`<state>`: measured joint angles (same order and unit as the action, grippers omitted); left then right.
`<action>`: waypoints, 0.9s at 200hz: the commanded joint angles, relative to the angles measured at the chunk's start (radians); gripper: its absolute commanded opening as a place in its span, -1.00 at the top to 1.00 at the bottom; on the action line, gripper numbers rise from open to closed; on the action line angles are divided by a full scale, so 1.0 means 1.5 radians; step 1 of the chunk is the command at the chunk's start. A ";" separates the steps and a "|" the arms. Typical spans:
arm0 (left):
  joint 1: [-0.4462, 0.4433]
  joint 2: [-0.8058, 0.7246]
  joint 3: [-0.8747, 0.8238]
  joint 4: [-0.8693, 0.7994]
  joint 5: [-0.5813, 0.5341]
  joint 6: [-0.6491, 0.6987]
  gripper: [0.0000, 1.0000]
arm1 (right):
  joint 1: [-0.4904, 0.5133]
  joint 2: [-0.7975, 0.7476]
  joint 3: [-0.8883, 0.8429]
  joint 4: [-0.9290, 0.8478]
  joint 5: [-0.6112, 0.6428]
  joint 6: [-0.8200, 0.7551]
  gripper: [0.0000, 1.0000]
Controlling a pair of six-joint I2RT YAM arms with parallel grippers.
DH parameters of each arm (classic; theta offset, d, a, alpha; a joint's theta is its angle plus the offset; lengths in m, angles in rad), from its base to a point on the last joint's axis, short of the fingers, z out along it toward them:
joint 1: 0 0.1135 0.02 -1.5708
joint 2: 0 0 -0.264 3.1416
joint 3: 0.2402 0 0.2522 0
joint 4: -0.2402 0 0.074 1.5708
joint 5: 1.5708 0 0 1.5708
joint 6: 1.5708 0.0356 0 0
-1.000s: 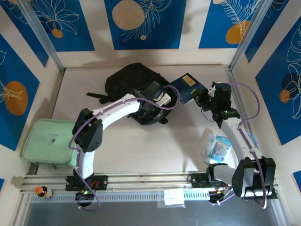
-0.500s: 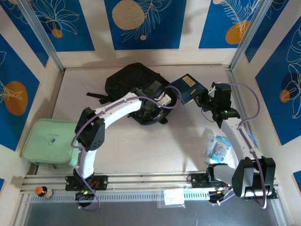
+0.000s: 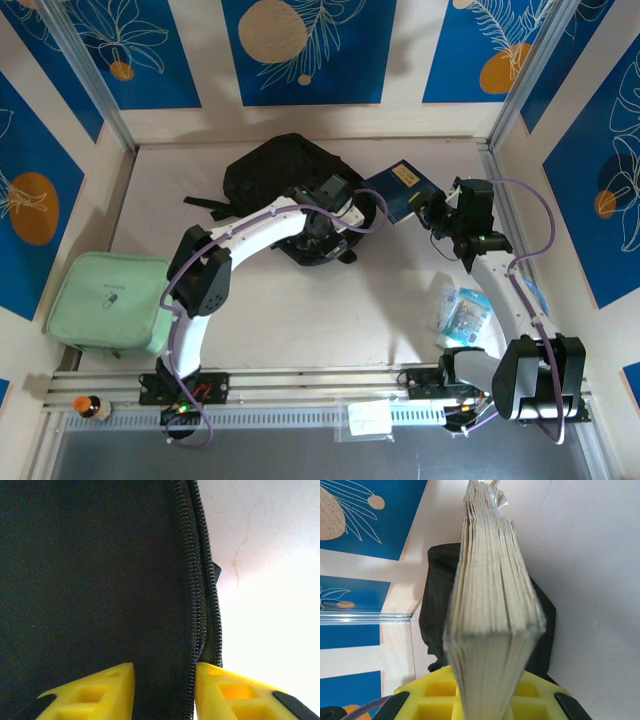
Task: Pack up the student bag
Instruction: Open the student bag at the top-center of the table.
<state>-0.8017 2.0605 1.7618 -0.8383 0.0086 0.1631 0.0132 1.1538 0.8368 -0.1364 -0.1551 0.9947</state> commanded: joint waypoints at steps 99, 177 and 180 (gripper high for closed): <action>0.042 -0.134 -0.042 0.063 0.018 -0.032 1.00 | -0.059 -0.067 -0.002 -0.047 0.029 -0.023 1.00; 0.082 -0.265 -0.132 0.279 0.005 -0.114 1.00 | -0.027 -0.082 0.000 -0.120 -0.064 -0.018 1.00; 0.081 -0.269 -0.139 0.291 0.007 -0.115 1.00 | -0.022 -0.080 -0.001 -0.120 -0.067 -0.014 1.00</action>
<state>-0.6750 1.7306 1.6146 -0.5858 0.0017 0.0257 -0.0635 1.0405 0.8352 -0.2970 -0.1574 0.9585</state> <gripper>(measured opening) 0.041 0.107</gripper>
